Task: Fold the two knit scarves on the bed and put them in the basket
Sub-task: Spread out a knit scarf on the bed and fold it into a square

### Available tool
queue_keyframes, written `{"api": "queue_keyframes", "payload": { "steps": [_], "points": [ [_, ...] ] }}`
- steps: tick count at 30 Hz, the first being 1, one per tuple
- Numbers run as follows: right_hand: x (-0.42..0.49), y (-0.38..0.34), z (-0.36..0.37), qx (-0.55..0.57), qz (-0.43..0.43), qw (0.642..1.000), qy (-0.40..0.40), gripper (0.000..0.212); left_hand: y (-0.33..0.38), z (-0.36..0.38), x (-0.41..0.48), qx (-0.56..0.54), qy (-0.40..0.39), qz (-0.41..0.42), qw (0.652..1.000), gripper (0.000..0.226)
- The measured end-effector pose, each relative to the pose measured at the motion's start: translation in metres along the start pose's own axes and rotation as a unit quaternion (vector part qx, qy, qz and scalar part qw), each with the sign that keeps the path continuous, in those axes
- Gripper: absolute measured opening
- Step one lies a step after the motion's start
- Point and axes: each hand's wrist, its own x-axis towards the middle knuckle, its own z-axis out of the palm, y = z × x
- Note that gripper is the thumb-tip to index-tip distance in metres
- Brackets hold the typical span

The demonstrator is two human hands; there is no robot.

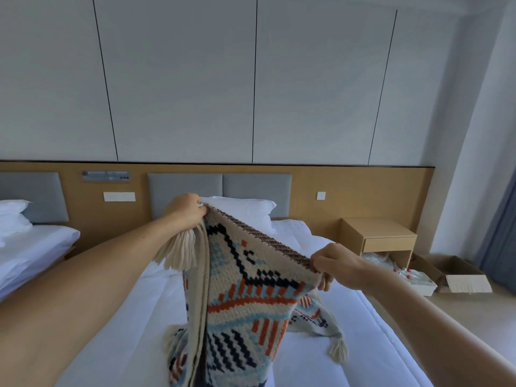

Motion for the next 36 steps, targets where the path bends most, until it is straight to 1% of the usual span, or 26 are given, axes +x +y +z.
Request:
{"api": "queue_keyframes", "payload": {
  "steps": [1,2,4,5,7,8,9,10,11,12,14,15,18,19,22,24,25,26,27,29,30,31,32,33,35,36],
  "points": [
    [0.0,0.003,0.0,0.012,-0.008,1.0,0.02,0.045,0.001,0.0,0.001,-0.001,-0.001,0.002,1.0,0.024],
    [0.0,0.006,0.0,-0.001,-0.01,0.999,0.042,0.051,0.002,0.001,0.002,-0.003,-0.003,0.002,1.0,0.024],
    [0.001,0.009,0.001,-0.023,0.002,0.994,0.105,0.051,0.005,0.003,0.004,-0.004,-0.004,0.003,1.0,0.023],
    [0.002,0.009,0.002,0.003,0.001,0.991,0.134,0.048,0.008,0.004,0.005,-0.003,-0.004,0.004,1.0,0.022],
    [0.003,0.015,0.002,0.101,-0.007,0.982,0.16,0.04,0.014,0.008,0.008,0.001,-0.001,0.011,1.0,0.021],
    [0.0,0.018,0.001,0.159,-0.01,0.975,0.156,0.029,0.019,0.01,0.009,0.0,0.001,0.014,1.0,0.021],
    [-0.005,0.019,0.0,0.215,-0.008,0.968,0.133,0.017,0.024,0.012,0.01,-0.002,0.003,0.017,1.0,0.02],
    [-0.01,0.021,-0.002,0.261,-0.006,0.96,0.1,0.021,0.03,0.015,0.01,-0.005,0.004,0.02,1.0,0.019],
    [-0.014,0.023,-0.003,0.289,-0.002,0.955,0.068,0.031,0.037,0.018,0.01,-0.009,0.006,0.025,1.0,0.018],
    [-0.016,0.026,-0.004,0.307,0.001,0.951,0.045,0.034,0.044,0.021,0.01,-0.014,0.008,0.028,0.999,0.017],
    [-0.019,0.032,-0.004,0.352,0.012,0.935,0.035,0.023,0.058,0.033,0.01,-0.042,-0.001,0.038,0.998,0.021],
    [-0.021,0.036,-0.003,0.374,0.018,0.927,0.03,0.02,0.066,0.04,0.009,-0.066,-0.015,0.046,0.997,0.027],
    [-0.023,0.049,0.001,0.401,0.033,0.915,0.032,0.025,0.093,0.065,-0.003,-0.129,-0.097,0.09,0.983,0.051],
    [-0.023,0.054,0.002,0.405,0.036,0.913,0.035,0.027,0.102,0.073,-0.01,-0.144,-0.121,0.104,0.977,0.055],
    [-0.023,0.066,0.004,0.421,0.058,0.904,0.05,0.02,0.124,0.086,-0.029,-0.174,-0.158,0.118,0.965,0.05],
    [-0.021,0.072,0.006,0.436,0.057,0.898,0.014,0.036,0.13,0.09,-0.036,-0.204,-0.185,0.113,0.955,0.043],
    [-0.02,0.071,0.007,0.417,0.05,0.907,-0.004,0.04,0.132,0.09,-0.039,-0.223,-0.203,0.112,0.947,0.04],
    [-0.018,0.068,0.009,0.373,0.04,0.927,-0.008,0.037,0.132,0.09,-0.041,-0.24,-0.224,0.111,0.938,0.038],
    [-0.016,0.063,0.011,0.307,0.025,0.951,0.001,0.03,0.133,0.089,-0.044,-0.252,-0.249,0.11,0.929,0.036],
    [-0.01,0.05,0.013,0.123,0.004,0.992,0.04,0.013,0.13,0.086,-0.048,-0.256,-0.3,0.12,0.911,0.031],
    [-0.006,0.044,0.012,0.024,-0.004,0.998,0.063,0.01,0.129,0.083,-0.052,-0.253,-0.316,0.131,0.905,0.029],
    [-0.002,0.039,0.012,-0.061,-0.015,0.994,0.084,0.011,0.128,0.08,-0.055,-0.25,-0.327,0.139,0.901,0.03],
    [0.001,0.034,0.013,-0.116,-0.031,0.987,0.107,0.013,0.127,0.077,-0.058,-0.249,-0.334,0.143,0.898,0.032],
    [0.003,0.029,0.014,-0.136,-0.047,0.981,0.129,0.017,0.125,0.072,-0.062,-0.249,-0.339,0.147,0.895,0.034],
    [0.009,0.021,0.018,-0.113,-0.076,0.979,0.155,0.021,0.121,0.062,-0.068,-0.244,-0.351,0.155,0.891,0.033],
    [0.011,0.017,0.021,-0.095,-0.079,0.98,0.157,0.02,0.119,0.057,-0.07,-0.239,-0.357,0.162,0.888,0.032]
  ]
}}
